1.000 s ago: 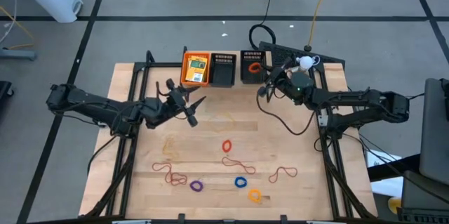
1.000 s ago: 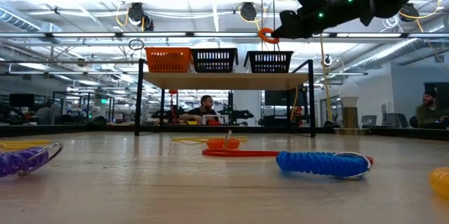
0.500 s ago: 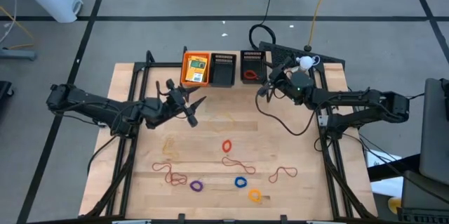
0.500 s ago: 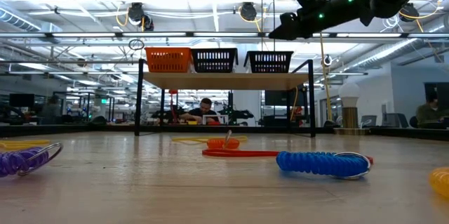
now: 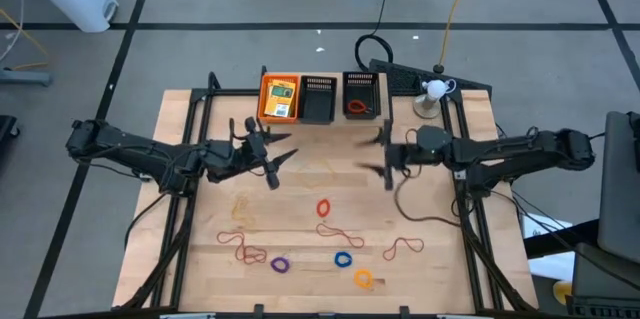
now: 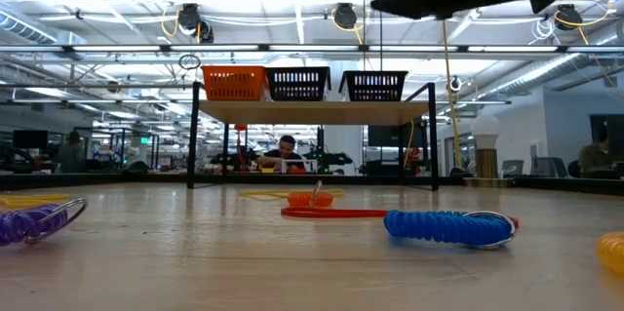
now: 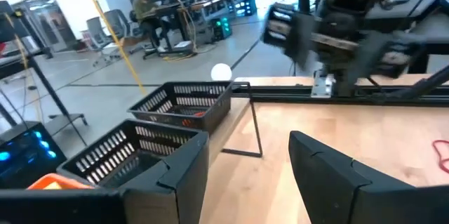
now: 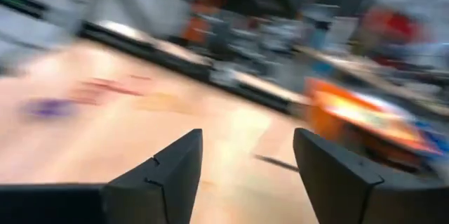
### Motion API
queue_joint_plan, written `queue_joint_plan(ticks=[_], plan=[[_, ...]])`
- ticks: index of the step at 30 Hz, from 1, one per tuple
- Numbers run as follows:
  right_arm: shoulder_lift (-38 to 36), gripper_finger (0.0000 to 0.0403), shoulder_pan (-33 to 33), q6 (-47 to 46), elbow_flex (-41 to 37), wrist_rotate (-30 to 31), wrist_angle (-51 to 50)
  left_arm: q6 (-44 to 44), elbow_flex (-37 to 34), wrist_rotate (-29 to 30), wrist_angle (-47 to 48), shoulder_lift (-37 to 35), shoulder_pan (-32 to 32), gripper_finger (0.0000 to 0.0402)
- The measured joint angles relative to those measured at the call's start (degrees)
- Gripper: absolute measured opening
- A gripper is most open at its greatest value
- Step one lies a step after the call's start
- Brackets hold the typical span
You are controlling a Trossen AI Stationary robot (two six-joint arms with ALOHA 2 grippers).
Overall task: Pick & Place Office Desk Supplies
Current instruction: Put the orange spring keychain into the right black bin on the shelf
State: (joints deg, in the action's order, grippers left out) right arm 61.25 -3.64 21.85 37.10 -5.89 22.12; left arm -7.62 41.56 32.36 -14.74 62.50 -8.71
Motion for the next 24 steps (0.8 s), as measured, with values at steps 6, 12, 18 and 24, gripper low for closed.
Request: queue_joint_plan(ticks=[6,12,18,24], plan=[[2.3,0.0191,3.7,-9.8,0.0,-16.9,-1.9,-3.2,0.0,-0.6,-3.7,0.0,0.1,0.0196],[11.4,0.0183,8.7,-16.6,0.0,-9.2,-1.7,-4.6,0.0,-0.9,-6.2,0.0,0.1,0.0195],[21.2,0.0187,9.5,-16.1,0.0,-1.6,7.4,-6.1,0.0,-0.9,-6.6,0.0,0.1,0.0195],[26.7,0.0183,7.9,-18.2,0.0,-5.8,9.0,-7.3,0.0,-0.9,-6.6,0.0,0.1,0.0196]])
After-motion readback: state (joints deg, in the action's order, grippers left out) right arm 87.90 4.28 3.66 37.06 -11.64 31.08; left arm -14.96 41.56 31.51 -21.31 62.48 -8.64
